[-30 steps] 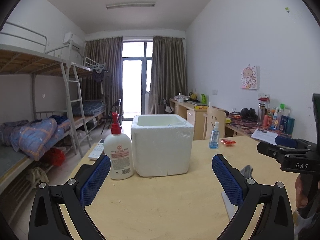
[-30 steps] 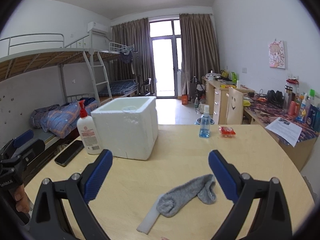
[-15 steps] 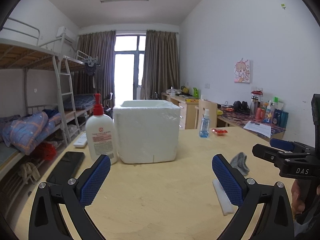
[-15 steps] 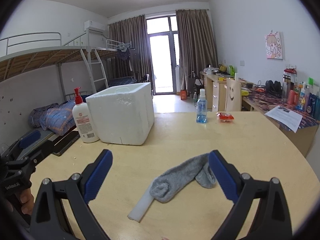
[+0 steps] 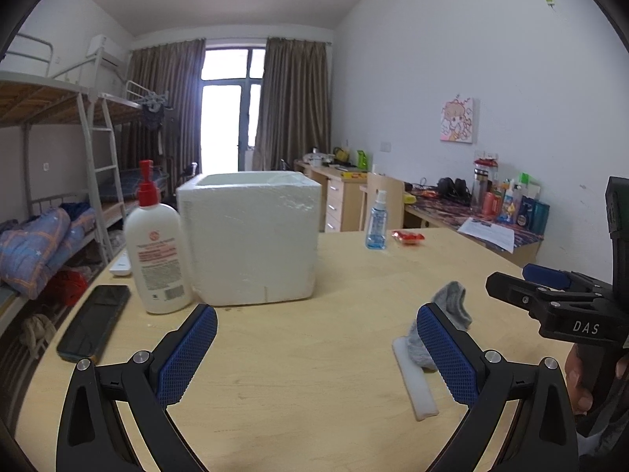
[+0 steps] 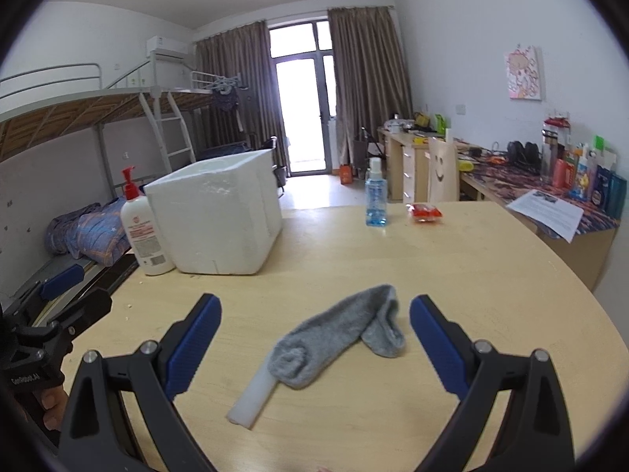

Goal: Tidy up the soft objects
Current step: 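Lower both grippers toward the grey sock and white foam strip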

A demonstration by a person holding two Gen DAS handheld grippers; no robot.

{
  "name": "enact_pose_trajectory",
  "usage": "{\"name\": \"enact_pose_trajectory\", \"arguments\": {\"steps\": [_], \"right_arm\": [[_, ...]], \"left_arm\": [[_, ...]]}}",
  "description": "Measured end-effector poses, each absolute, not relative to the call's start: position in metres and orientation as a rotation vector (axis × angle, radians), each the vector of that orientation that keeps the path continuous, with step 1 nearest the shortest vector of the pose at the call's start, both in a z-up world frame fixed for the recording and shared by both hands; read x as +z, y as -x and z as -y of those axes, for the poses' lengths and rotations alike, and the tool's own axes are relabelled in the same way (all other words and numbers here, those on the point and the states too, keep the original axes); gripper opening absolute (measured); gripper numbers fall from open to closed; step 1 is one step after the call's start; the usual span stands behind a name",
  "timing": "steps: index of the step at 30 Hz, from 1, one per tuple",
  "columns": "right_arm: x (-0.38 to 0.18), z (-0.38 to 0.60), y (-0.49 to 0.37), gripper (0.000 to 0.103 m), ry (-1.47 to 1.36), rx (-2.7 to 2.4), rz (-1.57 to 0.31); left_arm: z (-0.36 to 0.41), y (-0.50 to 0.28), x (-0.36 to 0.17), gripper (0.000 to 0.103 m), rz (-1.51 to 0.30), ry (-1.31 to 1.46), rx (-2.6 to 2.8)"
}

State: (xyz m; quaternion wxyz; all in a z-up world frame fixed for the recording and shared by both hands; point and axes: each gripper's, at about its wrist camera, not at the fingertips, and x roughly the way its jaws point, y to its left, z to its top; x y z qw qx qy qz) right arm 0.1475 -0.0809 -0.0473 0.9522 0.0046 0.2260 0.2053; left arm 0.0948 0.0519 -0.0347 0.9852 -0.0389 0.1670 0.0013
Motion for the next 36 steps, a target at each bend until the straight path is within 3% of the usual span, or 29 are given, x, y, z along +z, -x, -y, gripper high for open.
{"name": "enact_pose_trajectory", "arguments": {"steps": [30,36], "right_arm": [[-0.078,0.131,-0.176,0.098,-0.051,0.292,-0.582],[-0.085,0.135,-0.188,0.098,-0.056,0.281,-0.636]], "left_arm": [[0.021,-0.165,-0.085,0.102,-0.652,-0.004,-0.212],[0.032,-0.173,-0.095,0.092,-0.718,-0.019,-0.224]]}}
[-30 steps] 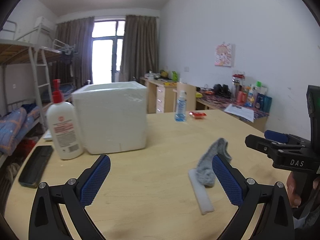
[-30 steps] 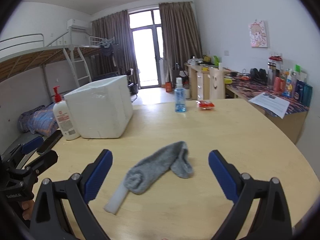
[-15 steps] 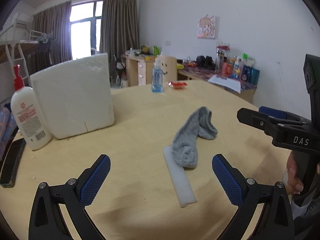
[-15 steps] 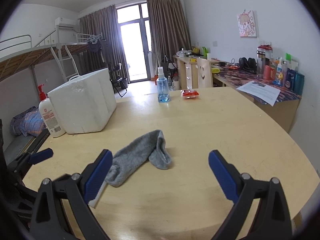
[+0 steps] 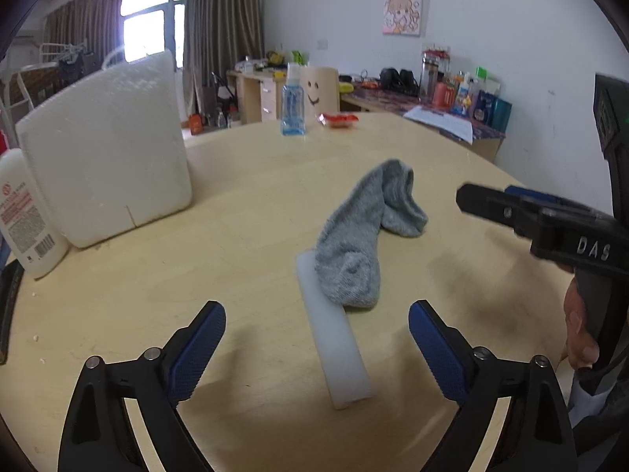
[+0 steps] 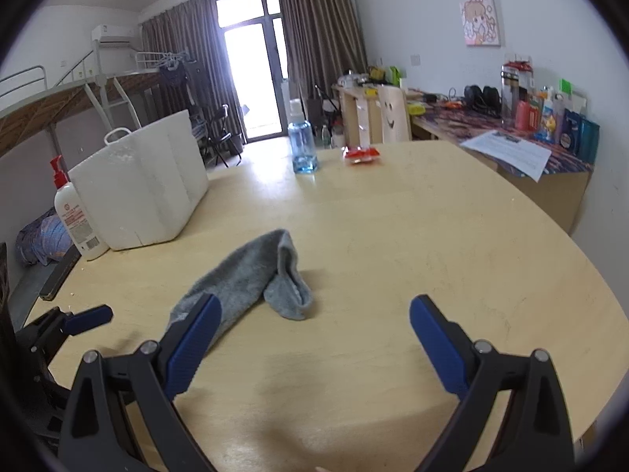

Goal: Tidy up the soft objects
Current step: 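Lower both grippers toward the grey sock and white foam strip, then close the left gripper on the white foam strip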

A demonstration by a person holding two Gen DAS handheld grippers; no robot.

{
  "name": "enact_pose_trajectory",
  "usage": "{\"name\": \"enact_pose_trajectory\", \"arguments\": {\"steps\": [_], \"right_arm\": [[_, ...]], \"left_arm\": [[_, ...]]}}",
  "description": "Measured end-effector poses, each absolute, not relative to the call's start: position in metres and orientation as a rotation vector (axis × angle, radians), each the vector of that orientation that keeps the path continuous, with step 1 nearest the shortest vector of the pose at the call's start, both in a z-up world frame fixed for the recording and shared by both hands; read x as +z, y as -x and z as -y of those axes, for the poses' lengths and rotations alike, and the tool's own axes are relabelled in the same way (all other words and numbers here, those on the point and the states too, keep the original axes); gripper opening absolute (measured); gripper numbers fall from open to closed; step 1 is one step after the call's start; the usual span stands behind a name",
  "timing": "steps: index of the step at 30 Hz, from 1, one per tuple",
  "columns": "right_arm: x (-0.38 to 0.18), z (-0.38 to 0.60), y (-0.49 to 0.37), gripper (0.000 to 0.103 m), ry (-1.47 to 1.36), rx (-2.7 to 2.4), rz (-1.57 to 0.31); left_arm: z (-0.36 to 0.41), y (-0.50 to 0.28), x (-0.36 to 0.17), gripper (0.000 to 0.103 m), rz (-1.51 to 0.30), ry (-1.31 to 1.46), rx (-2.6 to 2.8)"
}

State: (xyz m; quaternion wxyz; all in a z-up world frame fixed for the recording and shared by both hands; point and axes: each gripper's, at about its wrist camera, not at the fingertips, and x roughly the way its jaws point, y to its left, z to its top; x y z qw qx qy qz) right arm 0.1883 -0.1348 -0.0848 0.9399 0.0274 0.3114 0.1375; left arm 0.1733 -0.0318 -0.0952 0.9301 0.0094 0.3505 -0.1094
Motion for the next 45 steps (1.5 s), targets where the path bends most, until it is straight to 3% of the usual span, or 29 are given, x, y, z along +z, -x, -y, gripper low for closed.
{"name": "enact_pose_trajectory", "arguments": {"steps": [14,24,29,31,45], "right_arm": [[-0.084,0.133,-0.196,0.098,-0.063,0.325,-0.633],[-0.083,0.123,-0.204,0.098,-0.052,0.362,-0.648],[-0.082,0.119,-0.208,0.098,-0.044,0.375,-0.653],[-0.083,0.118,-0.210,0.098,-0.043,0.382,-0.658],[-0.093,0.103,-0.227,0.098,-0.015,0.366,-0.734]], "left_arm": [[0.044,-0.185,-0.106,0.074,-0.816,-0.052,-0.198],[0.053,-0.185,-0.109,0.047,-0.848,-0.078,-0.187],[0.057,-0.187,-0.108,0.039,-0.861,-0.080,-0.186],[0.056,-0.186,-0.108,0.023,-0.860,-0.085,-0.177],[0.048,-0.185,-0.106,0.019,-0.832,-0.050,-0.193]]}}
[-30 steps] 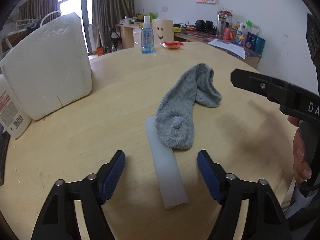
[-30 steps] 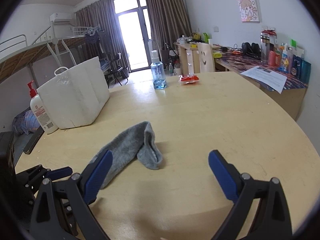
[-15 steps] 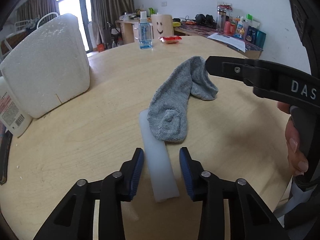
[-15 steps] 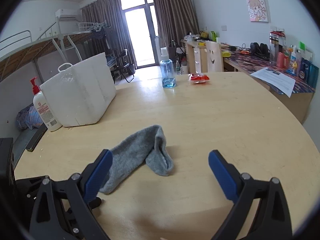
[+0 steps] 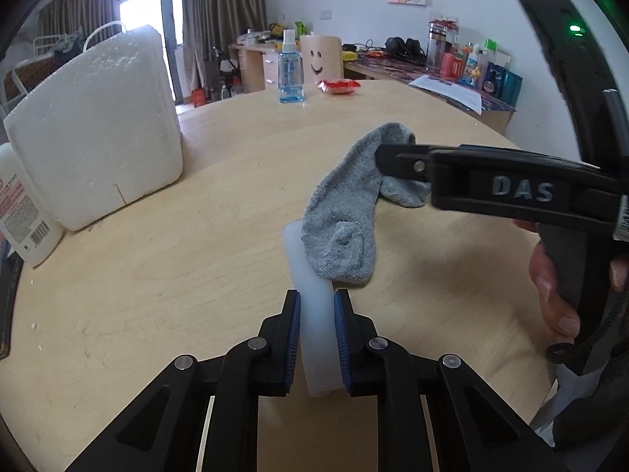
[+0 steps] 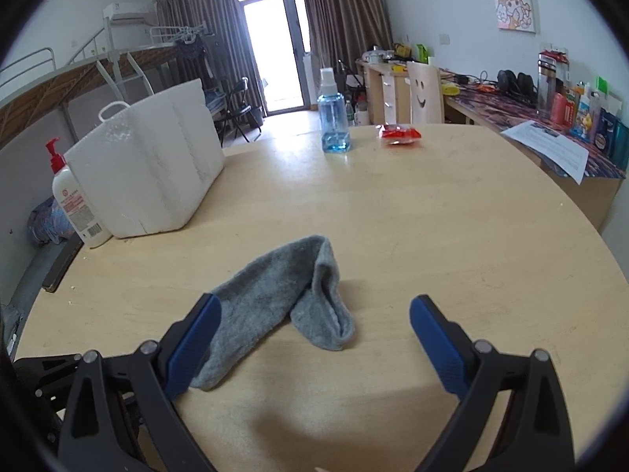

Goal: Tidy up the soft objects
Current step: 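Close the left gripper on the white foam strip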

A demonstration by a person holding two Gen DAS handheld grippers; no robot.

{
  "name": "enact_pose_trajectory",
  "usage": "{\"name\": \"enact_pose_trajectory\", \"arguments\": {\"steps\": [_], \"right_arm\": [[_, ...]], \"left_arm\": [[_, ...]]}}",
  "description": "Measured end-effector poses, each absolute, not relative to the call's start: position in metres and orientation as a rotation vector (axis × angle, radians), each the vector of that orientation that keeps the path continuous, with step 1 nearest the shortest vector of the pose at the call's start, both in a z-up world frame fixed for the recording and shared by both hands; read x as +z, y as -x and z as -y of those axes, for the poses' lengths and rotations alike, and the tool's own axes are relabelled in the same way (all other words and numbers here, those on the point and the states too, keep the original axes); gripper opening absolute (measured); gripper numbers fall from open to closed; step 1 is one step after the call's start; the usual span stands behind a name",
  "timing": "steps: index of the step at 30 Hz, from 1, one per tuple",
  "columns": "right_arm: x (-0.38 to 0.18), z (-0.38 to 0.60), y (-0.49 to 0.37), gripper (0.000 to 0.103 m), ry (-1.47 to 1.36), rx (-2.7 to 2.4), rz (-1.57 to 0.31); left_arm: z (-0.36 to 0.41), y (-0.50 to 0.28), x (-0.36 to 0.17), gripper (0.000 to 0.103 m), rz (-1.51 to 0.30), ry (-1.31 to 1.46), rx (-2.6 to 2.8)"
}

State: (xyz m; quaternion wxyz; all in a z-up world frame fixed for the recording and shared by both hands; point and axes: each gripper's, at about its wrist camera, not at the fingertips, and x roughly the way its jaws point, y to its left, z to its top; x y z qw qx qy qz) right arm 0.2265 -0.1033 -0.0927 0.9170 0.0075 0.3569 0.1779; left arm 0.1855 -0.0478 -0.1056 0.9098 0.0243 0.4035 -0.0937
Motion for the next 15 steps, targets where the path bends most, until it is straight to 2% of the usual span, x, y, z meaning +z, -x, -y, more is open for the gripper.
{"name": "enact_pose_trajectory", "arguments": {"steps": [15], "right_arm": [[-0.100,0.083,-0.239,0.098,0.053,0.354,-0.799]], "left_arm": [[0.034,-0.176,-0.103,0.018,-0.811,-0.029,-0.207]]}}
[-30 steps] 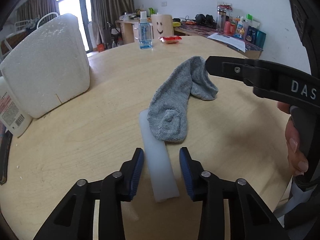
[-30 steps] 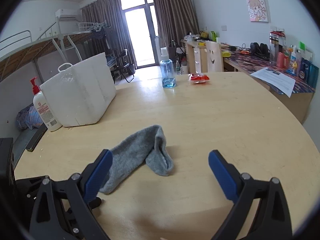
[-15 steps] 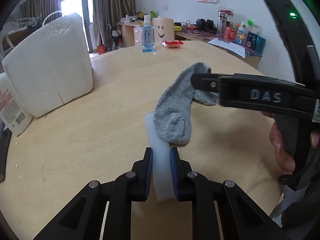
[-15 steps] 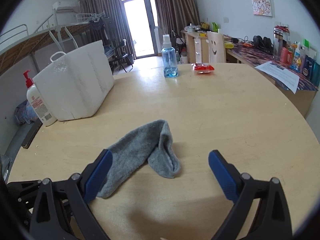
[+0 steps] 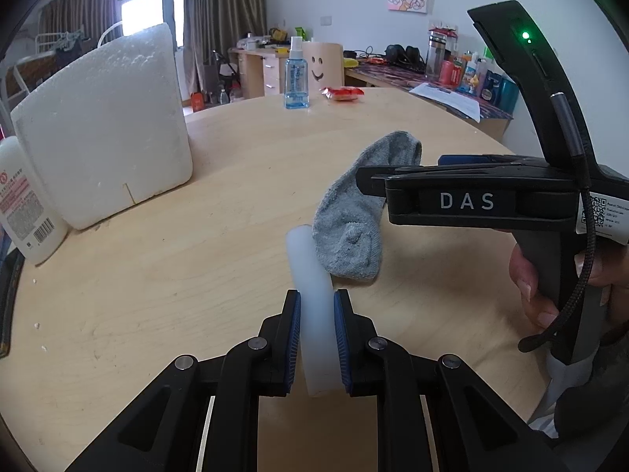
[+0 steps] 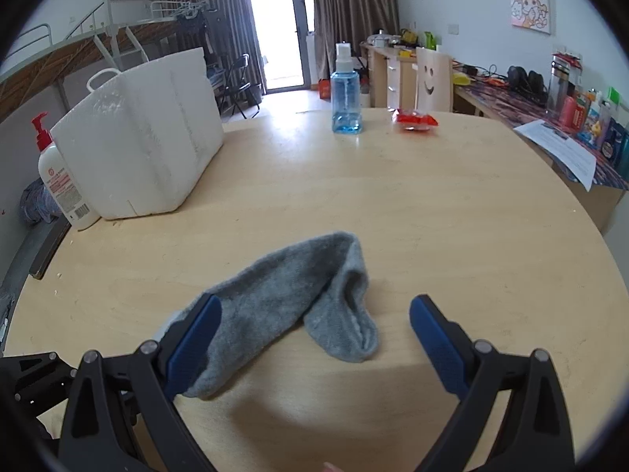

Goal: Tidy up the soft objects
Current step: 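Close the left gripper on the white foam strip, then close the right gripper on the grey sock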

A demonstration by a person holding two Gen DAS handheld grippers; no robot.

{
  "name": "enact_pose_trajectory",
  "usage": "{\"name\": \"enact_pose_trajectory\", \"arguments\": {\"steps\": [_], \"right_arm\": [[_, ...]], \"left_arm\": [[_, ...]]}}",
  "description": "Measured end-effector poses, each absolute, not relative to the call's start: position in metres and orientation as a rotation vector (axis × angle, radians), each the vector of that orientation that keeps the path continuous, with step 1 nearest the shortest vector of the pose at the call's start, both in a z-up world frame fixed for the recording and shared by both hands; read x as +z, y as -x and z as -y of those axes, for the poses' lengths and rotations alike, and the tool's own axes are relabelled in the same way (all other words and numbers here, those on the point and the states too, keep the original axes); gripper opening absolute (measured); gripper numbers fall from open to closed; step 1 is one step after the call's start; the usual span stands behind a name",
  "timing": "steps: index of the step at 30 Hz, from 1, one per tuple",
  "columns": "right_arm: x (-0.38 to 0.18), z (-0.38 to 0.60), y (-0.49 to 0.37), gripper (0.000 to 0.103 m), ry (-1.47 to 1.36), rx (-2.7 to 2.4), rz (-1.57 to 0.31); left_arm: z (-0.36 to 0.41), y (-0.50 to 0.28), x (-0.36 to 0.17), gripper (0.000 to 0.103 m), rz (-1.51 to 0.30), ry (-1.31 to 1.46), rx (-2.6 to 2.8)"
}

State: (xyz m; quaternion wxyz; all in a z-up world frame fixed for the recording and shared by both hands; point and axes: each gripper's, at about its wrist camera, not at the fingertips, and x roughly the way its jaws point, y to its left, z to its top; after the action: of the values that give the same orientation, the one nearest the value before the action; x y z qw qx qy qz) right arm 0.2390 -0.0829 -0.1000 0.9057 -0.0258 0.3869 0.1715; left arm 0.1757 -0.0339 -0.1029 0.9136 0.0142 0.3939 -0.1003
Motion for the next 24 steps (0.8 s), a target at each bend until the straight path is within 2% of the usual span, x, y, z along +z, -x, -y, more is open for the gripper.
{"name": "enact_pose_trajectory", "arguments": {"steps": [2,4,6,8,10,11,15,18,24], "right_arm": [[-0.100,0.081,-0.239,0.097,0.064,0.353,-0.797],[-0.102,0.079,-0.240,0.082,0.068,0.356,-0.817],[-0.107,0.078,-0.244,0.071,0.066,0.357,-0.853],[-0.113,0.078,-0.247,0.065,0.076,0.336,-0.876],[-0.116,0.079,-0.249,0.051,0.069,0.329,-0.892],[-0.115,0.080,-0.249,0.048,0.067,0.322,-0.885],[-0.113,0.082,-0.249,0.019,0.045,0.315,-0.874],[-0.111,0.081,-0.248,0.016,0.038,0.319,-0.862],[-0.097,0.084,-0.241,0.015,0.011,0.322,-0.823]], "left_arm": [[0.033,-0.176,-0.103,0.018,-0.812,-0.029,-0.209],[0.033,-0.177,-0.104,0.018,-0.813,-0.032,-0.217],[0.033,-0.178,-0.105,0.018,-0.816,-0.033,-0.222],[0.031,-0.178,-0.105,0.018,-0.814,-0.030,-0.227],[0.029,-0.180,-0.105,0.018,-0.814,-0.027,-0.229],[0.028,-0.181,-0.105,0.018,-0.816,-0.025,-0.228],[0.023,-0.181,-0.106,0.018,-0.814,-0.012,-0.228],[0.018,-0.179,-0.105,0.018,-0.807,-0.002,-0.225],[0.009,-0.169,-0.096,0.018,-0.774,0.007,-0.217]]}}
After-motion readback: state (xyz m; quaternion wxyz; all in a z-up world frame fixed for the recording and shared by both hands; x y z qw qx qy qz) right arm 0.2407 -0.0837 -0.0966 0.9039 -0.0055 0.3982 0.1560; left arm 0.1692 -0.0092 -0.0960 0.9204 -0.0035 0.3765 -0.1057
